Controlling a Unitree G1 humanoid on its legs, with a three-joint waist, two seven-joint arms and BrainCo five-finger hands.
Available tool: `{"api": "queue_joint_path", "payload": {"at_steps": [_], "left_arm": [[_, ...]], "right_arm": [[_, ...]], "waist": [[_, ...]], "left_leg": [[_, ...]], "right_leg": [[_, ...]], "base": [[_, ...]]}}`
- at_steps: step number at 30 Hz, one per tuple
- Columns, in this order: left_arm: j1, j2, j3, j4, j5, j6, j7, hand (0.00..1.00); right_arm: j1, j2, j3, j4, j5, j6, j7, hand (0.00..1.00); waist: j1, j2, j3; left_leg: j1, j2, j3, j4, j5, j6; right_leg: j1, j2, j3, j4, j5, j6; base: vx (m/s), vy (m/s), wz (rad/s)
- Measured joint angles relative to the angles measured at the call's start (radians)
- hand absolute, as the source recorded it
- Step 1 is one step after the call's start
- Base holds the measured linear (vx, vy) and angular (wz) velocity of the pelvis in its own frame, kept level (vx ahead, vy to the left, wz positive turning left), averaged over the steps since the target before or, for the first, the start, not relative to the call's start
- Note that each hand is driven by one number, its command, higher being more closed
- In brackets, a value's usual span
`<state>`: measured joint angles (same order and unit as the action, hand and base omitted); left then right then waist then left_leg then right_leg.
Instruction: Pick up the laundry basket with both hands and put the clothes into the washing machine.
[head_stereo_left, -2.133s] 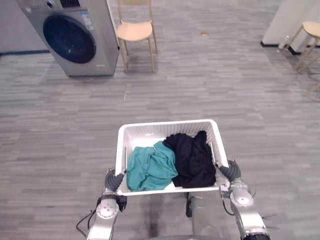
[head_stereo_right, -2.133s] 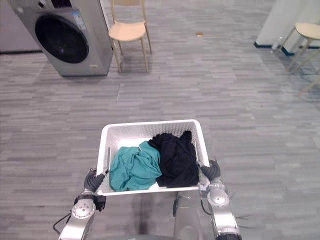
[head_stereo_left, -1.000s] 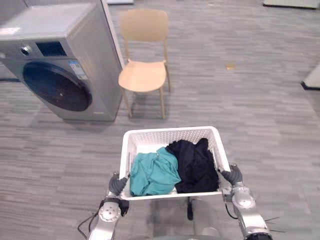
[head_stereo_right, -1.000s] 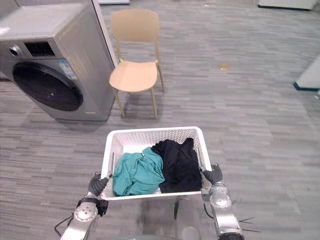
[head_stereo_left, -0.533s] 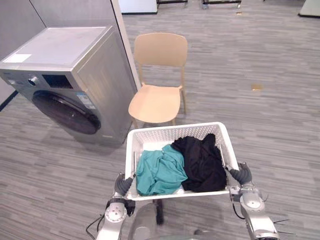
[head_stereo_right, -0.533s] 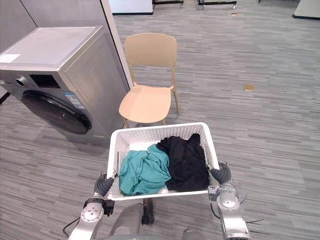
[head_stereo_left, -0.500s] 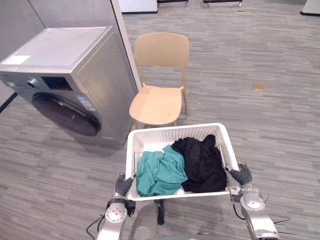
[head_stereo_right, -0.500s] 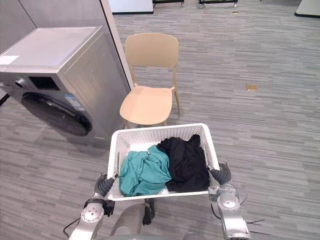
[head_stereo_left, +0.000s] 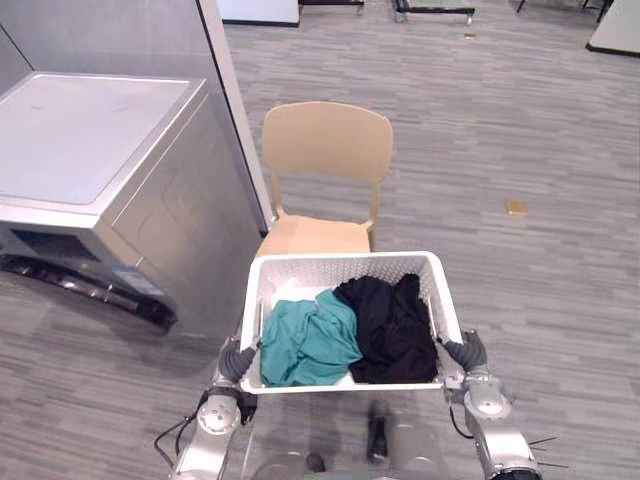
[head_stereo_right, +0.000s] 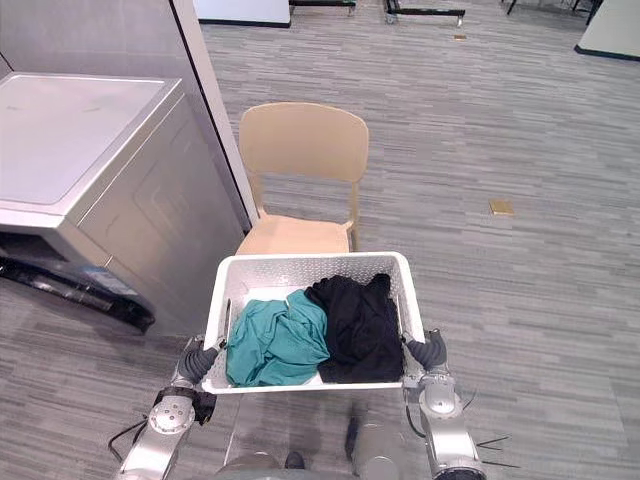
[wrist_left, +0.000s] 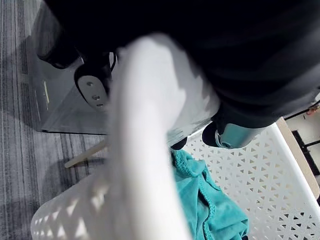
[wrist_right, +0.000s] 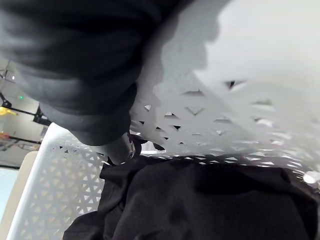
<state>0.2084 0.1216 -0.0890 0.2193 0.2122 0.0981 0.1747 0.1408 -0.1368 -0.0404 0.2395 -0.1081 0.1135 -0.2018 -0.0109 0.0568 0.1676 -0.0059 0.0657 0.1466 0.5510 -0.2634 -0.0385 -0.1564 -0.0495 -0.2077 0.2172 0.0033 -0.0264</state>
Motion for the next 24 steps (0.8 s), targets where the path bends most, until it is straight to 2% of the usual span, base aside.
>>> {"api": "queue_joint_path", "payload": {"at_steps": [1, 2, 3, 5, 6, 7, 8, 10, 12, 15, 17, 21, 24], "left_arm": [[0.010, -0.010, 0.007, -0.001, 0.000, 0.000, 0.000, 1.00], [0.016, -0.012, 0.008, -0.001, 0.000, 0.000, 0.000, 1.00], [0.024, -0.015, 0.009, -0.001, 0.000, -0.003, 0.001, 1.00], [0.023, -0.017, 0.013, -0.004, -0.001, -0.021, 0.002, 1.00], [0.017, -0.015, 0.012, -0.003, 0.000, -0.023, 0.003, 1.00], [0.017, -0.017, 0.010, -0.003, 0.000, -0.023, 0.003, 1.00], [0.017, -0.020, 0.000, -0.002, 0.000, -0.023, 0.003, 1.00], [-0.003, 0.012, -0.011, 0.030, 0.000, -0.023, 0.004, 1.00], [-0.036, 0.028, -0.023, 0.045, -0.001, -0.022, 0.006, 1.00], [-0.112, 0.041, -0.031, 0.046, -0.008, -0.023, 0.040, 1.00], [-0.224, 0.051, -0.024, 0.047, -0.026, -0.022, 0.078, 1.00], [-0.401, 0.065, -0.014, 0.060, -0.056, -0.022, 0.150, 1.00], [-0.533, 0.076, 0.001, 0.103, -0.091, -0.021, 0.203, 1.00]], "right_arm": [[0.018, 0.003, 0.001, -0.028, 0.000, 0.001, -0.001, 1.00], [0.027, 0.004, 0.001, -0.042, 0.000, 0.001, -0.003, 1.00], [0.030, 0.001, 0.002, -0.062, 0.000, 0.001, -0.004, 1.00], [0.017, -0.003, -0.001, -0.069, 0.000, -0.001, -0.012, 1.00], [0.011, -0.006, -0.002, -0.067, 0.000, -0.002, -0.013, 1.00], [0.012, -0.007, -0.001, -0.067, 0.000, -0.002, -0.013, 1.00], [0.014, -0.017, -0.001, -0.063, 0.001, -0.003, -0.013, 1.00], [0.002, -0.002, -0.002, -0.016, 0.004, -0.006, -0.014, 1.00], [-0.012, 0.002, -0.003, -0.014, 0.004, -0.006, -0.019, 1.00], [-0.107, -0.010, -0.003, -0.008, 0.004, -0.007, -0.045, 1.00], [-0.207, -0.016, -0.007, -0.008, 0.014, -0.006, -0.080, 1.00], [-0.343, -0.020, -0.023, -0.020, 0.036, -0.006, -0.143, 1.00], [-0.442, -0.023, -0.023, -0.039, 0.044, -0.006, -0.196, 1.00]], "waist": [[0.015, 0.007, 0.005], [0.028, 0.006, 0.006], [0.036, 0.005, 0.006], [0.053, 0.003, 0.005], [0.054, 0.006, 0.007], [0.050, 0.020, 0.000], [0.047, 0.043, -0.003], [0.046, 0.012, 0.005], [0.033, -0.002, 0.043], [0.030, -0.003, 0.110], [0.030, -0.007, 0.159], [0.032, -0.010, 0.240], [0.030, -0.014, 0.251]], "left_leg": [[-0.067, 0.055, 0.034, 0.173, -0.005, -0.014], [-0.086, 0.080, 0.051, 0.214, -0.010, -0.007], [-0.125, 0.117, 0.050, 0.233, -0.019, 0.007], [-0.172, 0.145, 0.038, 0.130, -0.020, 0.011], [-0.186, 0.138, 0.002, -0.049, -0.004, -0.001], [-0.186, 0.131, -0.016, -0.131, 0.024, -0.019], [-0.175, 0.131, -0.048, -0.242, 0.160, -0.037], [-0.159, 0.079, -0.051, -0.273, 0.179, -0.045], [-0.163, 0.038, -0.050, -0.288, 0.196, -0.022], [-0.250, 0.003, -0.025, -0.263, 0.205, -0.008], [-0.378, 0.000, -0.001, -0.214, 0.201, -0.003], [-0.538, 0.024, 0.025, -0.127, 0.186, 0.018], [-0.680, 0.042, 0.042, -0.062, 0.174, 0.026]], "right_leg": [[0.044, 0.007, -0.012, -0.014, -0.018, -0.004], [0.061, 0.008, -0.012, -0.017, -0.028, -0.006], [0.091, 0.006, -0.014, -0.031, -0.040, -0.003], [0.103, -0.003, -0.010, -0.050, -0.048, 0.002], [0.103, -0.022, -0.007, -0.051, -0.050, 0.030], [0.101, -0.026, -0.008, -0.045, -0.051, 0.045], [0.098, -0.019, -0.007, -0.040, -0.058, 0.069], [0.097, -0.061, 0.006, -0.049, -0.060, 0.099], [0.086, -0.103, -0.005, -0.034, -0.064, 0.111], [-0.056, -0.156, 0.020, 0.090, -0.084, 0.133], [-0.208, -0.178, 0.039, 0.179, -0.104, 0.137], [-0.376, -0.180, 0.061, 0.262, -0.105, 0.133], [-0.524, -0.177, 0.081, 0.320, -0.101, 0.128]], "base": [[0.26, -0.045, 0.16], [0.24, -0.025, 0.08], [0.22, -0.002, -0.02], [0.19, 0.075, 0.00], [0.16, 0.145, 0.04], [0.17, 0.202, 0.07], [0.18, 0.224, -0.06], [0.20, 0.241, 0.07], [0.08, 0.168, 0.24], [-0.06, 0.124, -0.08], [-0.15, 0.050, -0.08], [-0.16, 0.018, -0.12], [-0.12, -0.001, -0.15]]}}
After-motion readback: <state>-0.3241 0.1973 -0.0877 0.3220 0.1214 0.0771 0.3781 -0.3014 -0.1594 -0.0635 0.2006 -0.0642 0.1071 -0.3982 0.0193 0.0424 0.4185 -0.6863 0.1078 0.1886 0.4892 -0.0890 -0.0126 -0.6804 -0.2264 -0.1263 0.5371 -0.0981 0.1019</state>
